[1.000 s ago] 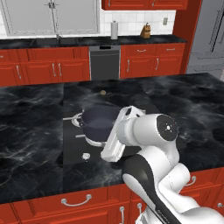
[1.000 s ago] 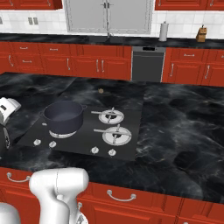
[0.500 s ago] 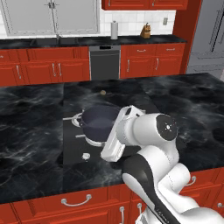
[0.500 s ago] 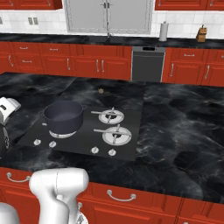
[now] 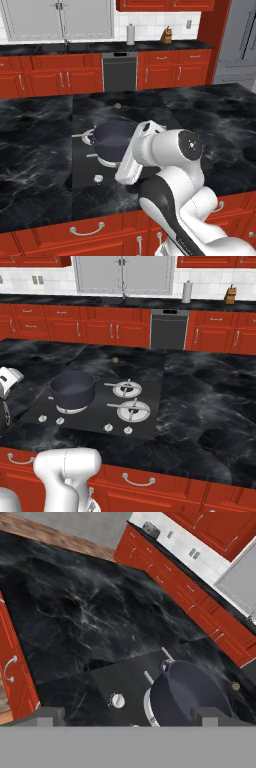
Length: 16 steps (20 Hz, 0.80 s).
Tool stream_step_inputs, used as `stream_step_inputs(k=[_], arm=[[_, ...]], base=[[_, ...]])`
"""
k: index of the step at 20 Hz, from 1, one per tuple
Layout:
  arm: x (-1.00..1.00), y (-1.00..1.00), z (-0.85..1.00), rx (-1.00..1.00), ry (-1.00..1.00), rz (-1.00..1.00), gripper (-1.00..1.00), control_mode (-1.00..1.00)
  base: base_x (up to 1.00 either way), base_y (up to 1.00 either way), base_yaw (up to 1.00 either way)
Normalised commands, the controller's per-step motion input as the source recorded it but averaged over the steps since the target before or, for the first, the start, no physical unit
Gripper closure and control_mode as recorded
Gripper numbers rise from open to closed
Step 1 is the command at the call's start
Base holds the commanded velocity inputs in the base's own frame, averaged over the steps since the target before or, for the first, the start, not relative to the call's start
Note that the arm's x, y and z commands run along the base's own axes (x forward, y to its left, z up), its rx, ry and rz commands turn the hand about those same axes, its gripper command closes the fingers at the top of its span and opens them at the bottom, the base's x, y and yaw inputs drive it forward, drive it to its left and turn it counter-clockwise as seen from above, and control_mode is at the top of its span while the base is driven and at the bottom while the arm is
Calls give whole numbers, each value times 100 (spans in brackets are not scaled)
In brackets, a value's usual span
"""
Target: Turn on the burner for the pot on the stove. Wait thirty seconds for the pot to heat up. Then add the garlic to the pot.
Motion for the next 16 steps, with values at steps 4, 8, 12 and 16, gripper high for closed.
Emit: stream_step_inputs(k=[4, 8, 12, 16], arm=[[-19, 0, 1, 0, -9, -1, -100, -100], [-49, -1, 19, -1, -33, -4, -100, -100], [-34, -1, 22, 0, -26, -4, -100, -100], [0, 0, 0, 0, 0, 0, -100, -100]], base=[[0, 0, 0], [0, 0, 0], [0, 0, 0], [0, 0, 0]])
